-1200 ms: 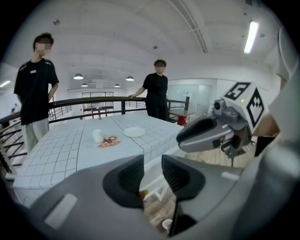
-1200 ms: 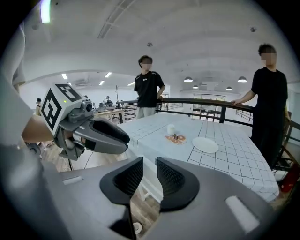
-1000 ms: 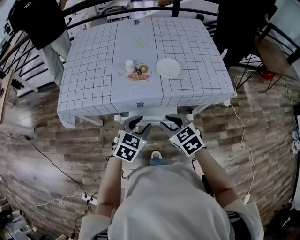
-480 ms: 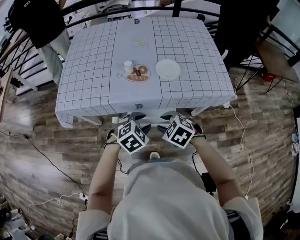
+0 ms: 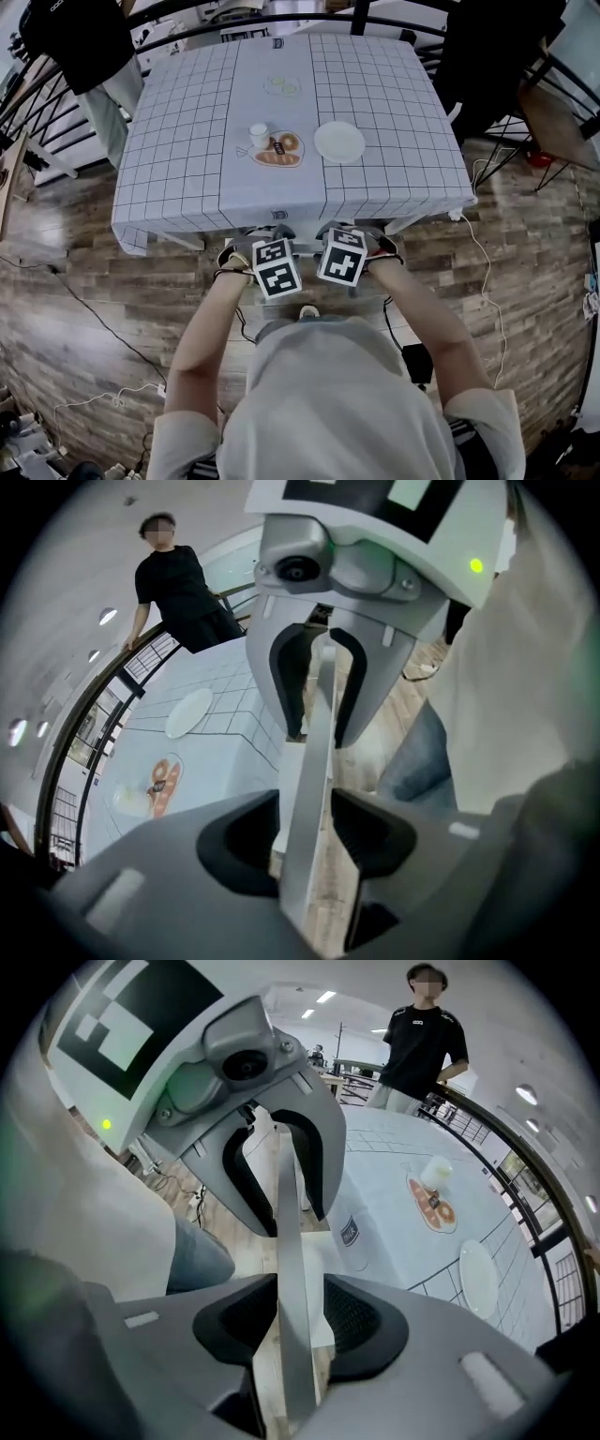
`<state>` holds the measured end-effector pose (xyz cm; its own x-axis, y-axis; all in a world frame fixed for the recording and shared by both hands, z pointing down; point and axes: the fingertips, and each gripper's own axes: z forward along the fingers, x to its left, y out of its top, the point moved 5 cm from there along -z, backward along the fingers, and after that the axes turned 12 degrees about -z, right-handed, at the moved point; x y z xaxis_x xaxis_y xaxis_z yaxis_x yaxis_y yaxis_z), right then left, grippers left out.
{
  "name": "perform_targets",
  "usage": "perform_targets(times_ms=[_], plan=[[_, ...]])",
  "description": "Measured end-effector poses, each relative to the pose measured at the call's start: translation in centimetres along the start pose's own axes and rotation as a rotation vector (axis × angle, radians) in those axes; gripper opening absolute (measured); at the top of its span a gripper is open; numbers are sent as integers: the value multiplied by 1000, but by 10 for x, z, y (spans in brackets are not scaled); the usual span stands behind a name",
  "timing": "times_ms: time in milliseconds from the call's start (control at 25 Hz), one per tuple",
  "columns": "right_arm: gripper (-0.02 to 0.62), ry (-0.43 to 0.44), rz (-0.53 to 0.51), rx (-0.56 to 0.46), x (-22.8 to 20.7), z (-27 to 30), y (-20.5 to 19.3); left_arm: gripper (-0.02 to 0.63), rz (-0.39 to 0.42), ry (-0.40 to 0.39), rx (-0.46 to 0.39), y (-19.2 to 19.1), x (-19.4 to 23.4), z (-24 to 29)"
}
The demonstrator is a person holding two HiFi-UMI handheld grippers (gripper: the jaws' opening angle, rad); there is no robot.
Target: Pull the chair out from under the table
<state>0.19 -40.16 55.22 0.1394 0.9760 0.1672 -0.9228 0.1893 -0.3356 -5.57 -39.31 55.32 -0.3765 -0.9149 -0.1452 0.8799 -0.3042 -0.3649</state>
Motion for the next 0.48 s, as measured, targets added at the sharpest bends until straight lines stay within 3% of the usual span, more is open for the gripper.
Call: perform_targets(times_ms=[480], plan=[[144,86,-81,66,-2,33,-4,172,42,-99,102,-8,7,31]])
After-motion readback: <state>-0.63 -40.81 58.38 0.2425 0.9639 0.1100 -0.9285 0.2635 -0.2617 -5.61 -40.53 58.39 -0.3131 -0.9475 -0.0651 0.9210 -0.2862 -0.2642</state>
